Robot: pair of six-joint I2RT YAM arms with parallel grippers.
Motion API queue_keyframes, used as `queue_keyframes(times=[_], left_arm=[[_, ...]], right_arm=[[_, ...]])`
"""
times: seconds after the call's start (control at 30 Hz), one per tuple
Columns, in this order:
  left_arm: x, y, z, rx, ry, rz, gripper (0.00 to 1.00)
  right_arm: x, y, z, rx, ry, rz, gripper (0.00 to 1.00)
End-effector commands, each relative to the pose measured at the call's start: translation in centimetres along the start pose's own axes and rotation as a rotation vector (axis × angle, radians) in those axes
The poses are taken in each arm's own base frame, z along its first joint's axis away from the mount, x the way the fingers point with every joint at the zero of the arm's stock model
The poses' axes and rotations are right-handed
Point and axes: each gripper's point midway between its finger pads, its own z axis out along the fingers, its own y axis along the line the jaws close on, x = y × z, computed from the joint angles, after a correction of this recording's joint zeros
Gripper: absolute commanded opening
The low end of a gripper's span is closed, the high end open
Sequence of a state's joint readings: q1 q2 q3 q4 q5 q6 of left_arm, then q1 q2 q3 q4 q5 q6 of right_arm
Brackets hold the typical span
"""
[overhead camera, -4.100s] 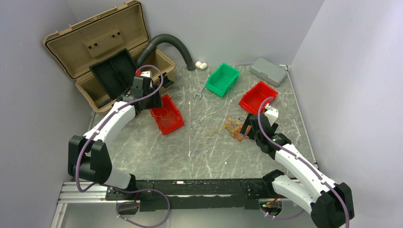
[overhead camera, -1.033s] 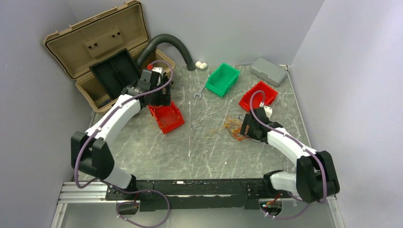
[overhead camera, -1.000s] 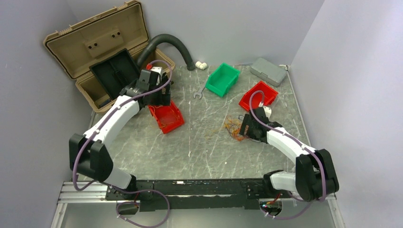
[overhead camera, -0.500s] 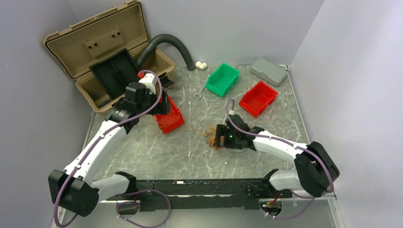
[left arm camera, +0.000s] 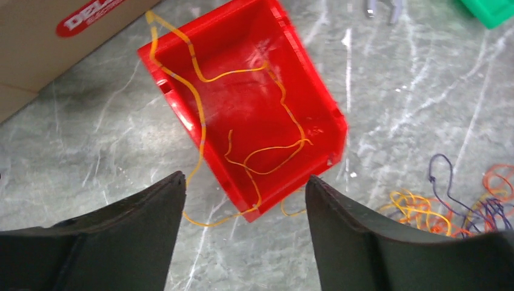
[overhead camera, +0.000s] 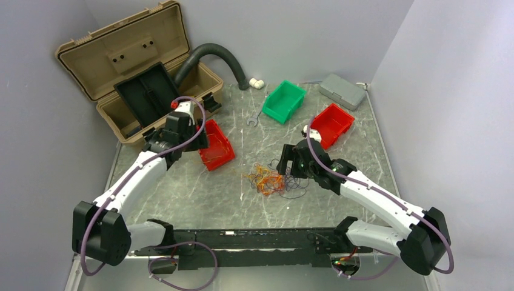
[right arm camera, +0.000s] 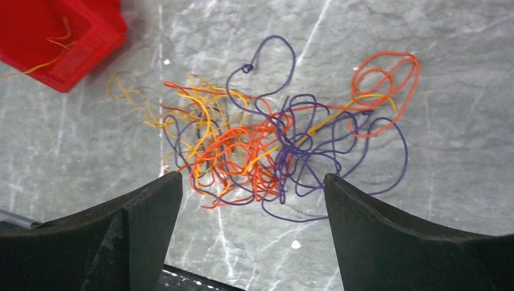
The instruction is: Untangle the cables
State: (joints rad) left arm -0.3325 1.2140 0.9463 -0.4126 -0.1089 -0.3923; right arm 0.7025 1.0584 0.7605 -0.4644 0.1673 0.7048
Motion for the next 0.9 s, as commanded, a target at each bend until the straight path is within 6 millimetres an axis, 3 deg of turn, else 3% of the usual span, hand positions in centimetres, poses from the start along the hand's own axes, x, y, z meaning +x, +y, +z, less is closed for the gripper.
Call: queue_keyframes(times=[0.0, 0.2, 0.5, 0.57, 0.7, 0.87], left_arm=[[0.0, 2.5, 1.1, -0.048, -0.063, -0.122, 0.71], [2.2, 5.0, 2.8, -0.093, 0.000, -0.164, 0.67], [3.9, 4.6, 4.6, -0.066, 0.079, -0.164, 0.48], [4.1, 4.5, 4.8, -0.056, 0.089, -0.164, 0.38], [3.5, 4.4, 4.4, -0.055, 0.072, -0.155, 0.03], [2.6, 4.0, 3.7, -0.048, 0.056, -0.139, 0.00]], right_arm=[[0.1, -1.4, 0.0, 0.071, 0.004, -0.020, 0.89], [0.0, -1.4, 0.1, 0.072, 0.005, -0.031, 0.89], [-0.5, -1.6, 0.1, 0.087, -0.010, -0.041, 0.89], [-0.5, -1.6, 0.2, 0.085, -0.011, -0.037, 0.89], [-0.5, -1.5, 0.3, 0.083, -0.008, -0.034, 0.89], [-0.4, -1.6, 0.6, 0.087, -0.005, -0.036, 0.89]])
